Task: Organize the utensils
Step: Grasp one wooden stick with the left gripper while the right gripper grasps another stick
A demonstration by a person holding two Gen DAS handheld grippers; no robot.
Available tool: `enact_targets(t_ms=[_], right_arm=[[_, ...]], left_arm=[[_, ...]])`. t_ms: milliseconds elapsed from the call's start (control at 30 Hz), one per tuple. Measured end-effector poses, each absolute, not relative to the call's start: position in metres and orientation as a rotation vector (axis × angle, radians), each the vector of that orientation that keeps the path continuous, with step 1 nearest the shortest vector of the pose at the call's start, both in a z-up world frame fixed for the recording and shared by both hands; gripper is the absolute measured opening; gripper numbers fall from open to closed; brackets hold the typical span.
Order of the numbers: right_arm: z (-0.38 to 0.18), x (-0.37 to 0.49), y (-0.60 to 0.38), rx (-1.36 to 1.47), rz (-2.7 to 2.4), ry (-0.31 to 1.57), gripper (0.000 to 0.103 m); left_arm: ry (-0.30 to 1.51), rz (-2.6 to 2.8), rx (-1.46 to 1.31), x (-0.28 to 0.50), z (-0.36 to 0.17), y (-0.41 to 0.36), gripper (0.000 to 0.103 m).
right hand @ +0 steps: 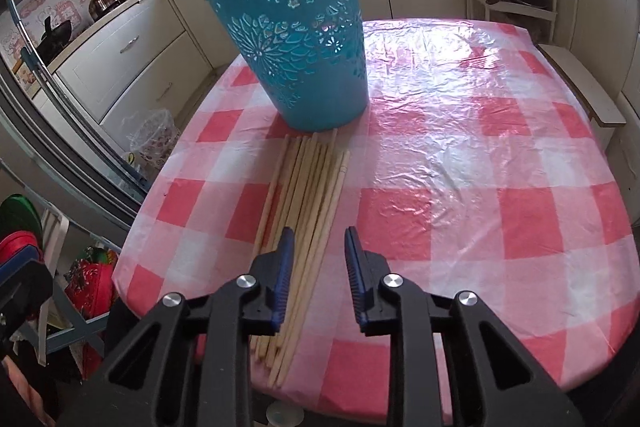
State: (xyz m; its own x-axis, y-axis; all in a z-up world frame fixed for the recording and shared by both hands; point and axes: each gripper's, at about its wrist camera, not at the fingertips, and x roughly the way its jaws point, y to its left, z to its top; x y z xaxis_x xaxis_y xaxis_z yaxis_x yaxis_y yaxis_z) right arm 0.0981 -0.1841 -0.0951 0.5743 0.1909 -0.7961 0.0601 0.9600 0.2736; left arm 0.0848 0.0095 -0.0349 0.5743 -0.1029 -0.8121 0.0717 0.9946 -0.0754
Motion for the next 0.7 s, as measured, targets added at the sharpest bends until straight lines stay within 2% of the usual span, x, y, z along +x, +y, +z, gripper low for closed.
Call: enact_targets(t_ms=[100,300,400,700], right_arm=[[-0.113,0.118,-0.197,0.194,0.017,1.005,0.018],[-0.125,0.131,-0.196,0.154,0.030,1.008,0.015],[-0.125,0.138,-0.197,0.124,0.046,1.001,0.009],[-0.115,0.148,-0.213,0.006,0.117,1.007,0.008]], left_arm=[[0.971,-0.093,-0.040,0.102,-0.043,0.008,0.094],[0.992,-0.089,-0.021,0.130,-0.058,-0.002,0.094],[1.011,-0.101,-0.016,0.144,-0.070,-0.009,0.094],[1.088,-0.149,0.059,0.205,-0.118,-0.057,0.092]])
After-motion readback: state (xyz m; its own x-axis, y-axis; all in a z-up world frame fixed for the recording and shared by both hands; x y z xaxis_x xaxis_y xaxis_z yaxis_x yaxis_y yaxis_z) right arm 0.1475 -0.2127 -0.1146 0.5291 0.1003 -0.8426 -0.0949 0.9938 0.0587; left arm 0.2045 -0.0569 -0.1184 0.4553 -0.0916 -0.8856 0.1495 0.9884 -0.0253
